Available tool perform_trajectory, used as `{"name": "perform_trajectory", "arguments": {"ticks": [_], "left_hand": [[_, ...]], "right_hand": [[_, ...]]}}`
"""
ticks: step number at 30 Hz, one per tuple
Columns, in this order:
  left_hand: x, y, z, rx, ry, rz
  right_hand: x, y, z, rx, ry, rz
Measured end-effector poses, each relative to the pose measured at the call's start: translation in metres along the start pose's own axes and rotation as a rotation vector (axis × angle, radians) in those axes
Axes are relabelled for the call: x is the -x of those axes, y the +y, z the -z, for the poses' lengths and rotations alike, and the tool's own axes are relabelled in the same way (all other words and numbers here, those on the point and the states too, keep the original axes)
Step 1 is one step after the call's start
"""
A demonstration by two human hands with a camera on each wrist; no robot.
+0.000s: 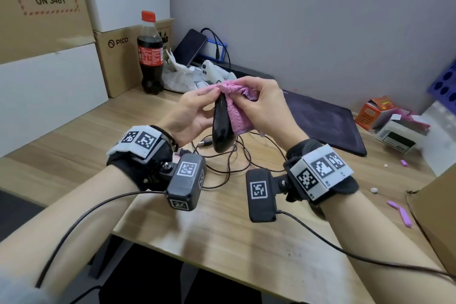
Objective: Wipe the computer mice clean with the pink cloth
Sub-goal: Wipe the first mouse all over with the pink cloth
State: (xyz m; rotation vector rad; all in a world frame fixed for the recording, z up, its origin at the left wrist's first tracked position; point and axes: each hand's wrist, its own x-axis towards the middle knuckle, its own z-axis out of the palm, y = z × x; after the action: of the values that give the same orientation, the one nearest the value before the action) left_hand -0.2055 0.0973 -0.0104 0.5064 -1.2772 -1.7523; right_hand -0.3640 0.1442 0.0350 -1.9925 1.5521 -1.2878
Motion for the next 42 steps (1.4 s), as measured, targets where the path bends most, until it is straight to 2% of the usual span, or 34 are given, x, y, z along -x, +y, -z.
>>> {"name": "perform_trajectory", "arguments": {"ticks": [4,6,9,12,14,16,18,19,24,30,32,36,38,42], "left_hand": [[-0.004,0.005,0.005,0.108,0.117,0.02],[-0.003,0.005,0.004,0.062,0.062,0.031],[-0.001,0.002,-0.002,-0.052,-0.041,0.056],[-0.003,0.003,-0.005,-0.021,-0.005,0.041],[-0.005,0.008,-0.001,0.056,0.079,0.031],[-0.004,0.014,0.005,0.168,0.126,0.019],[-0.003,0.02,0.009,0.26,0.1,0.002],[-0.002,0.023,0.008,0.28,0.074,-0.011],[0.007,0.023,0.0,0.432,-0.052,-0.108],[0.012,0.015,-0.002,0.475,-0.109,-0.112],[0.011,0.013,-0.003,0.4,-0.1,-0.103],[0.007,0.009,0.0,0.329,-0.017,-0.094],[0.004,0.009,0.004,0.323,0.042,-0.087],[0.003,0.007,0.005,0.255,0.074,-0.045]], "right_hand": [[0.022,0.001,0.001,-0.036,-0.087,0.02],[0.022,0.002,0.002,-0.03,-0.087,0.018],[0.01,-0.003,0.006,-0.063,-0.002,-0.004],[0.011,-0.008,0.006,-0.069,0.027,-0.012],[0.023,-0.005,0.003,-0.081,-0.046,-0.005],[0.039,0.002,-0.002,0.008,-0.19,-0.038],[0.051,0.014,-0.005,0.132,-0.311,-0.078],[0.053,0.018,-0.004,0.165,-0.327,-0.085],[0.038,0.021,0.015,0.11,-0.244,-0.088],[0.012,-0.001,0.027,-0.069,0.038,-0.03],[0.005,-0.011,0.024,-0.079,0.028,0.035],[0.002,-0.016,0.014,0.096,-0.059,0.065],[0.01,-0.011,0.011,0.099,-0.081,0.077],[0.028,-0.003,0.008,0.085,-0.088,0.116]]}}
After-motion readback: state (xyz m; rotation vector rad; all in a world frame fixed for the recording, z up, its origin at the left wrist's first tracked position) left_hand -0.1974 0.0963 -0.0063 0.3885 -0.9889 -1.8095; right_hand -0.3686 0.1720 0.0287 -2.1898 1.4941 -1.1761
